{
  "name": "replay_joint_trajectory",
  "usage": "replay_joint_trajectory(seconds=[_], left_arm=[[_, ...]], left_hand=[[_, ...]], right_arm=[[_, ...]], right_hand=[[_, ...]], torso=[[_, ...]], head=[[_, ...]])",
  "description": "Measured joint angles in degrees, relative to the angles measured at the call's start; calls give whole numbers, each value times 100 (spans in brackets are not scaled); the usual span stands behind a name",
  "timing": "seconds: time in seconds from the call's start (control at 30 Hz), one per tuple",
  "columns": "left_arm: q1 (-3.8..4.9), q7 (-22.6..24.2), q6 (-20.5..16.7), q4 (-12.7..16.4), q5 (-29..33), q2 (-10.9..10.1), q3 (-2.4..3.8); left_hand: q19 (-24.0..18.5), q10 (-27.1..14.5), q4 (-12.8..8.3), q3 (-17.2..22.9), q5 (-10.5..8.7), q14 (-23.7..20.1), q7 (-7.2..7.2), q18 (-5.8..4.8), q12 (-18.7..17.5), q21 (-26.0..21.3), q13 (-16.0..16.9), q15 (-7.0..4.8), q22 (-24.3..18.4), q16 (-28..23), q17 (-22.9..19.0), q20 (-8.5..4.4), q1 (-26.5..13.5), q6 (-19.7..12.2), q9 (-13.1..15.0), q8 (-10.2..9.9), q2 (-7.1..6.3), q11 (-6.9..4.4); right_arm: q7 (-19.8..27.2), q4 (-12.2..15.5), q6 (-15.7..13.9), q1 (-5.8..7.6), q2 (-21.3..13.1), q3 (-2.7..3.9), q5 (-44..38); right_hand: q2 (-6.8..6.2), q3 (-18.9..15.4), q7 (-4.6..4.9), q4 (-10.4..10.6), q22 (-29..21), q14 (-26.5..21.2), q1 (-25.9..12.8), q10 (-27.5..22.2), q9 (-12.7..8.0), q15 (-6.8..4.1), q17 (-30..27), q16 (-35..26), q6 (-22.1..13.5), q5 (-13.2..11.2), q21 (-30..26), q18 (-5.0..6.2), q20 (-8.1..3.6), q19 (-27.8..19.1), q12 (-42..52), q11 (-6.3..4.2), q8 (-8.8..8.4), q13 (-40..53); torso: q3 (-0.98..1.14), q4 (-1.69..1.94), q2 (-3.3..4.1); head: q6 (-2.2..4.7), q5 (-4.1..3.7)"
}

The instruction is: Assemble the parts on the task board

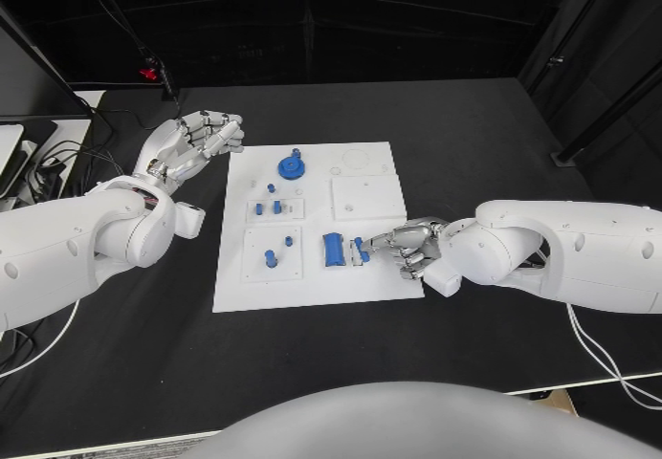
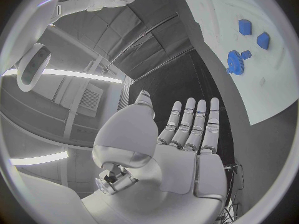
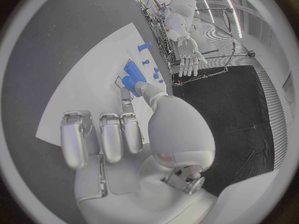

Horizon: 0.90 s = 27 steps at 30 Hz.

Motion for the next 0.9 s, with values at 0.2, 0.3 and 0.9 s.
replay_joint_trajectory(seconds=[0.2, 0.3, 0.9], left_arm=[[0, -1, 0, 0, 0, 0, 0], [0, -2, 0, 0, 0, 0, 0], [0, -5, 1, 0, 0, 1, 0]], left_hand=[[0, 0, 0, 0, 0, 0, 0, 0, 0, 0, 0, 0, 0, 0, 0, 0, 0, 0, 0, 0, 0, 0], [0, 0, 0, 0, 0, 0, 0, 0, 0, 0, 0, 0, 0, 0, 0, 0, 0, 0, 0, 0, 0, 0], [0, 0, 0, 0, 0, 0, 0, 0, -1, 0, 0, 0, 1, 0, 1, 0, 0, 0, 0, -1, 0, 0]], right_arm=[[-65, 31, -99, 0, 5, 0, -128], [-103, 46, -145, 0, 5, 0, -193], [-323, 20, -281, 0, 115, 0, -432]], right_hand=[[0, -31, 0, -1, 0, 0, 0, 0, -2, 0, 0, 0, 0, 0, 0, 0, 0, 0, 0, 0, -3, 0], [0, -31, 0, -1, 0, 0, 0, 0, -2, 0, 0, 0, 0, 0, 0, 0, 0, 0, 0, 0, -3, 0], [23, -49, -3, 18, 0, 0, -24, 0, 6, 0, 0, 0, 40, -3, 0, 0, 0, 0, 0, 0, -21, 0]], torso=[[-1, -2, 1], [-1, -3, 1], [0, -3, 0]], head=[[0, 3], [0, 3], [0, -7]])
